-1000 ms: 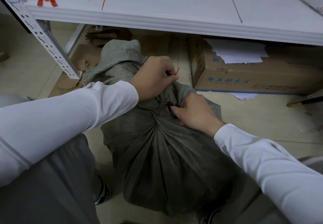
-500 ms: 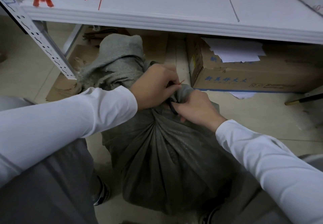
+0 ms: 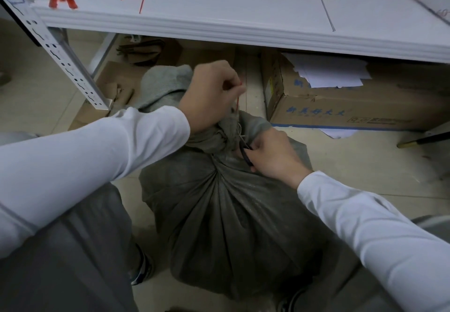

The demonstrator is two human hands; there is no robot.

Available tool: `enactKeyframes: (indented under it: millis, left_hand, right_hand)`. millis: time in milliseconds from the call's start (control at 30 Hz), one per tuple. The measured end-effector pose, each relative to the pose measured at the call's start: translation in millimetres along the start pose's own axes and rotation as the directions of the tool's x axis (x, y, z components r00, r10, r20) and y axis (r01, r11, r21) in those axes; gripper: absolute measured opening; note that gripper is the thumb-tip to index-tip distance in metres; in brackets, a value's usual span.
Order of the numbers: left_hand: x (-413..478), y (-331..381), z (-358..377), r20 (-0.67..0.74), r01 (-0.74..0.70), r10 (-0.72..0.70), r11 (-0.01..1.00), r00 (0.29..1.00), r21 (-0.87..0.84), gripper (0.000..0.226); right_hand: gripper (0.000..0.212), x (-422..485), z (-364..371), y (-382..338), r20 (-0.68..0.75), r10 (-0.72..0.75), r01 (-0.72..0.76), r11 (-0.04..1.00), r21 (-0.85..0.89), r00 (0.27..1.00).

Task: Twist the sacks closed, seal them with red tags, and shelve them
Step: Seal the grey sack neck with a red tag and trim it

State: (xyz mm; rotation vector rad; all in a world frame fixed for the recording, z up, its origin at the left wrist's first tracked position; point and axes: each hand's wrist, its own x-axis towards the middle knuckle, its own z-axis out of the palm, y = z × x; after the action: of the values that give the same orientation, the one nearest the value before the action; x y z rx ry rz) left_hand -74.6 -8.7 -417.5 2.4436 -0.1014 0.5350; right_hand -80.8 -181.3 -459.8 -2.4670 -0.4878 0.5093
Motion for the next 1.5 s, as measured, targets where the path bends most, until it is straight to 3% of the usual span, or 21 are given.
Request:
enactKeyframes:
  millis: [67,200,267,433,567,667,833,1033,1367,1500]
  left_hand:
    - [6,-1,-6,-0.064,0.088,-0.09,0.996,0.994,-0.025,0.018]
    - [8,0,-14,-0.059,0.204,-0.207,0.977,0.977,-0.055,0.019]
    - [7,-1,-15,-0.064,0.22,-0.222,0.975,0.973,-0.043,0.021]
    - [8,-8,-10,-0.014,0.249,-0.258,0.943,0.966,-0.221,0.016]
    - [5,-2,-12,0.003,0.281,-0.288,0.932,0.958,-0.227,0.016]
    - [5,0,-14,0.051,0.314,-0.314,0.896,0.948,-0.315,0.018]
    - [6,4,-16,0.117,0.383,-0.375,0.792,0.92,-0.475,0.021]
    - [10,12,-33,0.14,0.412,-0.416,0.689,0.898,-0.596,0.022]
    - [19,3,-76,0.087,0.428,-0.516,0.59,0.852,-0.685,0.023]
    - [23,-7,-96,0.028,0.423,-0.569,0.575,0.822,-0.701,0.025]
  right_hand:
    - [0.043,0,-4,1,0.03,0.022,-0.022,1.0,-0.014,0.999]
    - [0.05,-1,-30,-1,0.1,0.09,-0.077,0.988,-0.131,0.991]
    - [0.054,0,-44,2,0.114,0.116,-0.087,0.97,-0.228,0.987]
    - [0.057,-7,-61,4,0.164,0.194,-0.103,0.889,-0.445,0.967]
    - [0.055,-12,-69,5,0.213,0.276,-0.151,0.872,-0.465,0.937]
    - [0.06,-11,-80,12,0.136,0.325,-0.226,0.85,-0.477,0.936]
    - [0.061,-5,-81,23,-0.17,0.151,-0.203,0.916,-0.346,0.974]
    - [0.051,-3,-73,16,-0.327,0.002,-0.088,0.965,-0.246,0.945]
    - [0.039,34,-61,-33,-0.338,0.002,-0.042,0.993,-0.112,0.941]
    - [0.029,68,-70,-75,-0.348,0.08,-0.042,0.992,0.115,0.934]
